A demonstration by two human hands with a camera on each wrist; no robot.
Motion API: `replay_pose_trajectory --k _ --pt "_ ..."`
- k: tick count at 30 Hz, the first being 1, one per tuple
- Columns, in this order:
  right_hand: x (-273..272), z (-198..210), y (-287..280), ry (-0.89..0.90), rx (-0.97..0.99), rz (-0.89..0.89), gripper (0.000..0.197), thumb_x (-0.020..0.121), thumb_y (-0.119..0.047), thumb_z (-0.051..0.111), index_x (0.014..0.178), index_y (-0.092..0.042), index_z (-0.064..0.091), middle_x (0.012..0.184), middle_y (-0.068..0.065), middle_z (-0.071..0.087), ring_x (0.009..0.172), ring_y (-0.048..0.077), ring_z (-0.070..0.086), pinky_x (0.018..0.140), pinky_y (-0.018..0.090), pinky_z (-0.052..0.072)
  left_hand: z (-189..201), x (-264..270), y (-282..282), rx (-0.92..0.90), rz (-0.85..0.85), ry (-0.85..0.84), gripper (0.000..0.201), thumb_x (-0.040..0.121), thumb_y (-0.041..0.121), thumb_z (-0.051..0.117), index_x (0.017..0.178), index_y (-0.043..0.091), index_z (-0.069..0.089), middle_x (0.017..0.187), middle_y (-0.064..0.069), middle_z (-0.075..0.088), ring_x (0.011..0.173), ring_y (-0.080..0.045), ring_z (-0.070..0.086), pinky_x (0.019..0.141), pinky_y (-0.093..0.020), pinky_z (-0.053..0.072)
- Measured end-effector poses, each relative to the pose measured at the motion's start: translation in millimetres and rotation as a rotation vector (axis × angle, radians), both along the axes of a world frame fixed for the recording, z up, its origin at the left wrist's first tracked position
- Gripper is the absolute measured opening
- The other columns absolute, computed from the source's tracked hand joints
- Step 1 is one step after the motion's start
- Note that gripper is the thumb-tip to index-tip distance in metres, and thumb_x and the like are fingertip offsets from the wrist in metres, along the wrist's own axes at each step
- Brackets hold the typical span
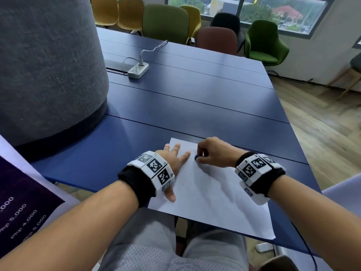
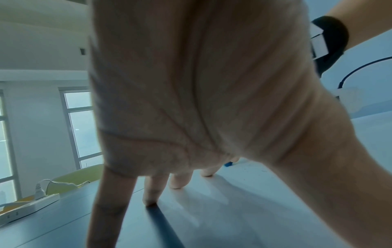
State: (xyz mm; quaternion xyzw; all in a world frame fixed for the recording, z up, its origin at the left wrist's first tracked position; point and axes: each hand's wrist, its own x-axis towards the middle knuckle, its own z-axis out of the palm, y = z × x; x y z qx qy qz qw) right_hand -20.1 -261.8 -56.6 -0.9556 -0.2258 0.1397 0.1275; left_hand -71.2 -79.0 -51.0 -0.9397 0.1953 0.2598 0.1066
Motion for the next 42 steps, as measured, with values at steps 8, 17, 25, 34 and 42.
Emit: replay_pose_trajectory --k 8,17,25,34,42 --pt "7.3 -3.2 -18.9 -0.031 0.118 -0.154 0.012 0.086 -0.026 0.066 0.086 -0.014 0.064 0.078 -0.002 0.062 0.065 0.015 0.058 0.058 0.027 0.047 5.2 3.8 -5.9 0.042 -0.011 0.04 0.149 0.052 0.053 0.09 0.154 0.026 -0.015 0.162 -0.014 -0.014 0.149 -0.04 -0.002 0.115 -0.059 0.02" --pt "0.0 -1.7 -36.0 0.027 0.253 -0.287 0.005 0.086 -0.015 0.066 0.085 -0.01 0.067 0.078 0.008 0.07 0.058 0.012 0.06 0.06 0.025 0.053 3.4 9.3 -21.3 -0.179 -0.034 -0.039 0.1 0.056 0.06 0.086 0.127 0.006 0.04 0.131 -0.011 0.039 0.121 -0.029 0.04 0.097 -0.043 0.045" --pt "-8.0 -1.0 -26.1 -0.082 0.101 -0.139 0.013 0.084 -0.018 0.065 0.082 -0.005 0.066 0.084 0.007 0.066 0.075 0.022 0.06 0.068 0.032 0.05 6.2 20.2 -26.2 -0.085 -0.109 -0.029 0.131 0.057 0.062 0.085 0.155 0.02 0.009 0.163 -0.007 0.004 0.145 -0.035 0.016 0.112 -0.046 0.031" --pt "-9.1 5.3 -20.9 -0.054 0.032 -0.067 0.014 0.085 -0.021 0.066 0.077 -0.01 0.063 0.078 0.004 0.063 0.068 0.019 0.055 0.06 0.027 0.044 5.1 20.9 -25.6 -0.071 -0.109 -0.026 0.134 0.058 0.063 0.084 0.156 0.024 0.003 0.165 -0.003 -0.003 0.147 -0.035 0.012 0.114 -0.044 0.027" --pt "-8.2 5.1 -24.6 -0.077 0.028 -0.077 0.014 0.083 -0.02 0.066 0.073 -0.012 0.06 0.077 0.003 0.061 0.068 0.021 0.055 0.059 0.028 0.043 4.1 22.5 -25.9 -0.065 -0.11 -0.018 0.135 0.057 0.064 0.084 0.156 0.03 -0.001 0.164 -0.006 -0.005 0.148 -0.037 0.008 0.115 -0.047 0.025"
